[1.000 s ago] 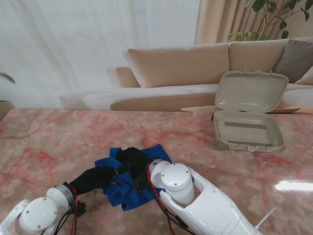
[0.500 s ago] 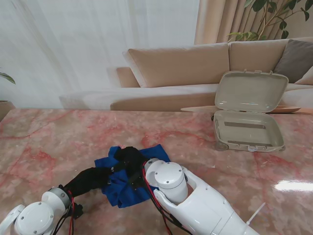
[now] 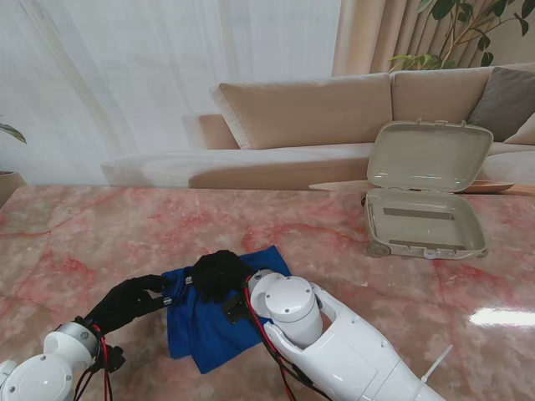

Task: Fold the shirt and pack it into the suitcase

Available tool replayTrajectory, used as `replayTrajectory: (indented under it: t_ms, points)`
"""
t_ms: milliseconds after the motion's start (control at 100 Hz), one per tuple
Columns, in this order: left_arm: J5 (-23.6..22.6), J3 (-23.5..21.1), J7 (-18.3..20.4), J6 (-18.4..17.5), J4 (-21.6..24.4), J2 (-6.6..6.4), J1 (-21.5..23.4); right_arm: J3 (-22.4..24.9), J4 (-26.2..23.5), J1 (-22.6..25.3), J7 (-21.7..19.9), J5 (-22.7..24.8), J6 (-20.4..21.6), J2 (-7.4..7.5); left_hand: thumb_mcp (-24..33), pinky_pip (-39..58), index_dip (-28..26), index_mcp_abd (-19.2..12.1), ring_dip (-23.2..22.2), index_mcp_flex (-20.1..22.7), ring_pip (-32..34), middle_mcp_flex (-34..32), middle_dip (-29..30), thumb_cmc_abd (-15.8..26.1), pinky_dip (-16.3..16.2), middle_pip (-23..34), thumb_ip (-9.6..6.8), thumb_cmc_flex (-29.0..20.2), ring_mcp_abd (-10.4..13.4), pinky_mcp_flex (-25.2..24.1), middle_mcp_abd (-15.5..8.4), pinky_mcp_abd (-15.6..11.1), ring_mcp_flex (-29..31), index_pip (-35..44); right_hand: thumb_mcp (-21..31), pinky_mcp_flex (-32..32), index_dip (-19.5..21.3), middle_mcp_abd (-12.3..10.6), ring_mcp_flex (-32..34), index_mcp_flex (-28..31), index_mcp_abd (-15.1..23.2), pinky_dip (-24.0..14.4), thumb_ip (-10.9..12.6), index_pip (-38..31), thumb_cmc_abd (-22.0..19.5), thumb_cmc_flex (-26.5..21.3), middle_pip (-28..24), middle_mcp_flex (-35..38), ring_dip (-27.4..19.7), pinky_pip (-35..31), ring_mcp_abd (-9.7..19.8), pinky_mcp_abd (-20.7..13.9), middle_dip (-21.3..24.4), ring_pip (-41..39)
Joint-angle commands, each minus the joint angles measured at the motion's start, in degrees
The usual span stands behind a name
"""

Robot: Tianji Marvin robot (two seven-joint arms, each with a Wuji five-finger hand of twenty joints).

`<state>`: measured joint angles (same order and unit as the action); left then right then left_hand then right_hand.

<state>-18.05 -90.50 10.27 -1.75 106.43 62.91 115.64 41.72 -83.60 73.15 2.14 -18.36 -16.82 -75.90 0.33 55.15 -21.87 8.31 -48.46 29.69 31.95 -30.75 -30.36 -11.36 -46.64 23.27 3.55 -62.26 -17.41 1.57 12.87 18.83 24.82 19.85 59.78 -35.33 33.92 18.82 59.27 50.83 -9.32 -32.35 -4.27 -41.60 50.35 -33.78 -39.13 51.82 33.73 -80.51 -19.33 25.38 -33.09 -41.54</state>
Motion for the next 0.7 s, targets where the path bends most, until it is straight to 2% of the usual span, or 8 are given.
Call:
replayTrajectory:
  t_ms: [0, 140, 300, 510, 690]
  points:
    - [-0.4, -0.7, -0.5, 0.3, 1.1, 0.05, 0.9, 0.3, 0.1, 0.4, -0.6, 0.0, 0.2, 0.12, -1.2, -0.1, 0.3, 0.4, 0.5, 1.5, -1.7, -1.1, -0.2, 2.3, 0.1, 0.6, -1.61, -1.8, -1.5, 0.2, -0.2, 0.9, 1.0, 0.7, -0.8, 2.4, 4.6, -0.5, -2.4, 0.5, 0.1, -0.3, 1.8, 5.9, -1.2, 2.9, 1.9, -2.0, -1.3, 1.9, 0.5, 0.0, 1.8, 3.0]
    - [-1.6, -1.7, -1.1, 0.5, 2.7, 0.16, 1.8, 0.9, -0.9, 1.0, -0.5, 1.2, 1.0, 0.68, -1.2, 0.0, 0.3, 0.4, 0.6, 1.8, -1.8, -1.2, -0.1, 2.4, 0.1, 0.5, -1.59, -1.7, -1.5, 0.2, -0.2, 1.0, 1.1, 0.5, -1.3, 6.3, 5.8, -1.1, -6.1, 0.2, 0.4, 0.0, 1.9, 8.3, -2.2, 3.9, 3.6, -3.5, -2.9, 4.2, 1.0, -0.5, 2.7, 7.1]
    - [-2.0, -1.9, -0.7, 0.2, 3.6, 0.04, 1.7, 2.0, -2.7, 1.9, 0.1, 4.8, 2.6, 1.67, -1.2, 0.1, 0.4, 0.3, 0.6, 1.8, -1.8, -1.4, -0.1, 2.4, 0.2, 0.3, -1.58, -1.7, -1.6, 0.2, -0.1, 1.0, 1.3, 0.3, -1.6, 8.7, 6.2, -1.6, -8.3, 0.6, 0.7, 0.3, 1.9, 8.7, -3.2, 4.6, 4.6, -4.1, -3.9, 6.1, 1.3, -1.1, 3.3, 9.7]
    - [-2.3, -0.9, -0.2, -0.4, 4.5, -0.16, 0.9, 4.6, -6.0, 4.0, 1.4, 13.0, 4.1, 3.57, -1.2, 0.2, 0.4, 0.2, 0.7, 1.8, -1.9, -1.5, -0.1, 2.3, 0.2, 0.2, -1.58, -1.7, -1.5, 0.3, -0.2, 1.0, 1.3, 0.1, -1.5, 10.1, 6.9, -2.1, -9.7, 1.3, 1.1, 0.3, 2.1, 8.6, -4.1, 4.7, 5.0, -3.9, -4.6, 7.8, 1.9, -1.7, 3.5, 11.8]
    - [-2.3, 0.8, 1.2, -1.3, 4.8, -0.59, 0.1, 7.9, -8.7, 6.2, -0.1, 20.1, 5.3, 5.96, -1.2, 0.3, 0.4, 0.2, 0.7, 1.6, -1.9, -1.4, -0.1, 2.4, 0.2, 0.2, -1.56, -1.7, -1.5, 0.4, -0.1, 0.9, 1.3, 0.0, -2.3, 11.0, 6.2, -2.5, -9.9, 1.4, 1.6, 0.4, 1.0, 8.0, -4.4, 4.0, 5.4, -3.4, -5.1, 9.2, 2.7, -2.5, 3.5, 13.2]
